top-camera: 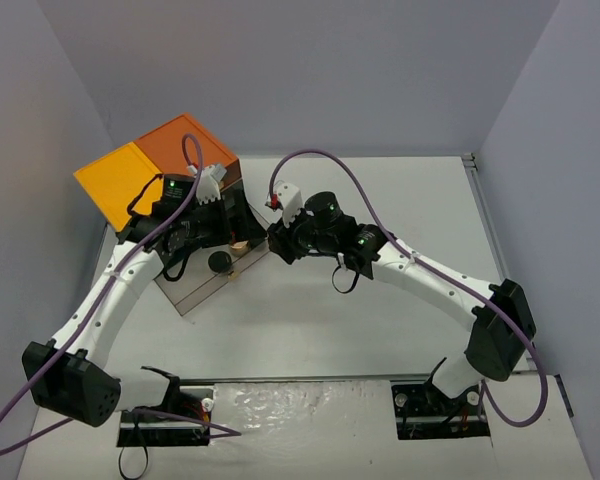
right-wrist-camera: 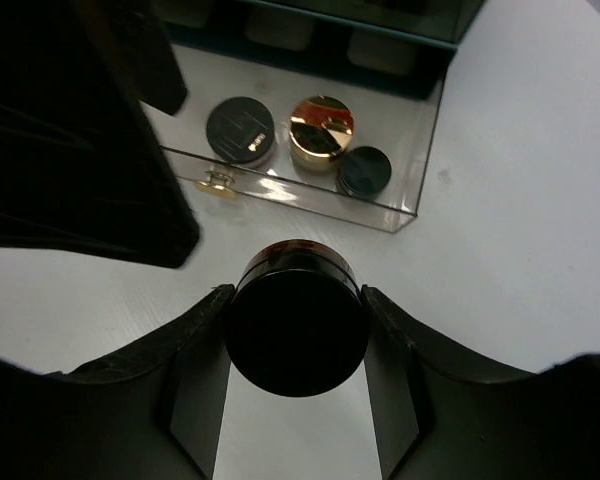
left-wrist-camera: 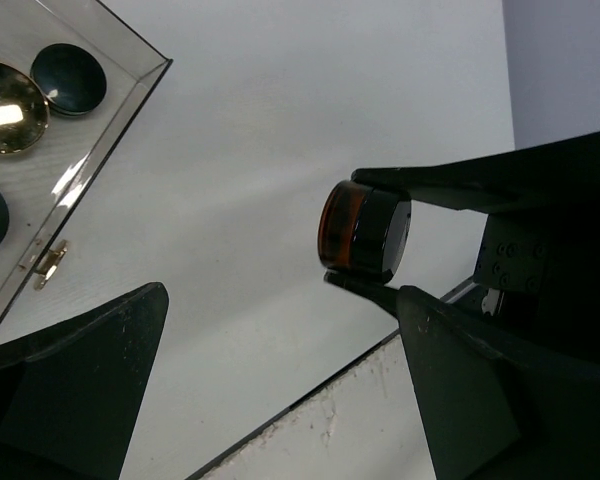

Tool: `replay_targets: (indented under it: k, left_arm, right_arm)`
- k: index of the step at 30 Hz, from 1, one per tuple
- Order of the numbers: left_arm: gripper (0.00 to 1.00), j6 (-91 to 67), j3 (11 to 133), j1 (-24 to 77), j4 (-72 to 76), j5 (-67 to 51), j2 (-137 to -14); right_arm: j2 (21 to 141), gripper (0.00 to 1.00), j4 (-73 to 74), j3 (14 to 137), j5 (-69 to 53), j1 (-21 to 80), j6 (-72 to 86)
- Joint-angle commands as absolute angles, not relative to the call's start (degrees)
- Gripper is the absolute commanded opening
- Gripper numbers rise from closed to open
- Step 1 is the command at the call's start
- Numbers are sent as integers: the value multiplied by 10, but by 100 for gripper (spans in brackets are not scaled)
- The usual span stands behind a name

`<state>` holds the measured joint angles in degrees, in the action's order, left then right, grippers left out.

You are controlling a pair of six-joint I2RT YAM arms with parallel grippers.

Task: Organize the makeup

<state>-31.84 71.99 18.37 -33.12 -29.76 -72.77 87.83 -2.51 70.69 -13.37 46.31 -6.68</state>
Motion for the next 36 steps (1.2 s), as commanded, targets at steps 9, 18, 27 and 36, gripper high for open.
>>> replay_targets:
  k: [9, 18, 27, 36]
  left_arm:
    - [96, -414, 684, 186, -189, -399, -689]
    - [81, -408, 665, 186, -195, -404, -684]
    - [37, -427, 650, 187, -157, -411, -676]
    - [4, -436, 632, 192, -137, -402, -666]
  right_arm:
    - [839, 2, -84, 754, -213, 480, -70]
    - [832, 2, -98, 750, -224, 480, -58]
    - [835, 4, -103, 750, -230, 480, -54]
    - [840, 56, -102, 748, -228, 480, -49]
